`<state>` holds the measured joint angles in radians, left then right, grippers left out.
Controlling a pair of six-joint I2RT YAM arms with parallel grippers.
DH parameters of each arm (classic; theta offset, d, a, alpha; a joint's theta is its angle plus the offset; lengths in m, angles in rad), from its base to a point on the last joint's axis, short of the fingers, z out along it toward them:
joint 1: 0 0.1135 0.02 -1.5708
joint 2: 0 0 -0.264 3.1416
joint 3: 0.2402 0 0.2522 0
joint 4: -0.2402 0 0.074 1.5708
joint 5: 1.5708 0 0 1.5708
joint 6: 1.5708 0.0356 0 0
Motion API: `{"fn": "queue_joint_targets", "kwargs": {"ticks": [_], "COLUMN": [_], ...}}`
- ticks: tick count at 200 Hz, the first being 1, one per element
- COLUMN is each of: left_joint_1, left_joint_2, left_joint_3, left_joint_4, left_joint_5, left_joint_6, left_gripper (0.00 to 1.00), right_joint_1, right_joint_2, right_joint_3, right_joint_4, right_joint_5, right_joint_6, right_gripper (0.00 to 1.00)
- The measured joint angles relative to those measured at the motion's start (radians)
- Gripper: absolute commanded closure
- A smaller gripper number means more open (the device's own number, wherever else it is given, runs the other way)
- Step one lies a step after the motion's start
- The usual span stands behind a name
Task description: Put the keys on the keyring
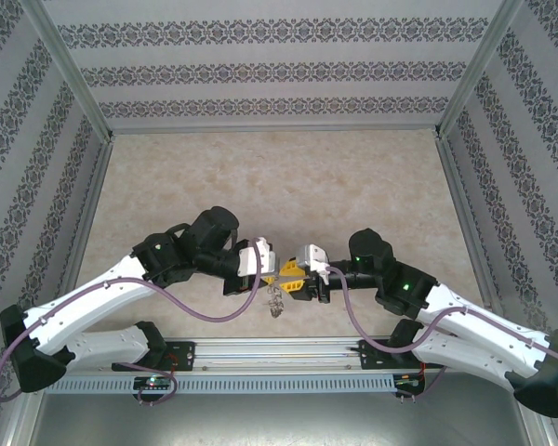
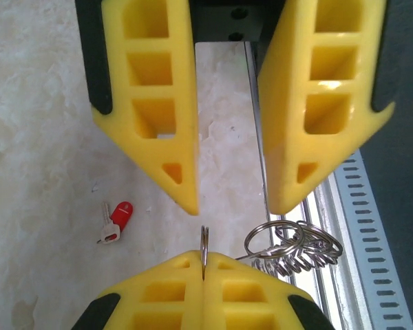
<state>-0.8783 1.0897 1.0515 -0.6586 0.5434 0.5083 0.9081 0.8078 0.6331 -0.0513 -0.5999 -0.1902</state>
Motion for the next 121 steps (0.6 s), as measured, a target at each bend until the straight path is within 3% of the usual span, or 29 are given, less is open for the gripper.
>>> {"fn": "queue_joint_targets", "kwargs": {"ticks": [84,109,121], "left_joint_1": [-0.019,-0.019,-0.019], "left_joint_2": [0.019,0.024,0.024], "left_joint_3": [0.024,0.024,0.024], "left_joint_4": [-0.001,-0.008,-0.013], "left_joint_5": [-0.012,-0.024,-0.027], "left_joint_6": [0.012,0.012,0.012], "left_gripper": [1.0,1.0,1.0], "right_joint_1": [0.0,0.003,0.005], "right_joint_2": [0.057,0.057,0.057], "right_joint_3": [0.026,0.026,0.026], "right_joint_4": [-0.038,-0.049,-0.055], "right_joint_5": [0.043,0.06,0.066], "right_joint_6": [-0.001,-0.005,-0.008], "right_gripper": [0.74,0.97,1.0]}}
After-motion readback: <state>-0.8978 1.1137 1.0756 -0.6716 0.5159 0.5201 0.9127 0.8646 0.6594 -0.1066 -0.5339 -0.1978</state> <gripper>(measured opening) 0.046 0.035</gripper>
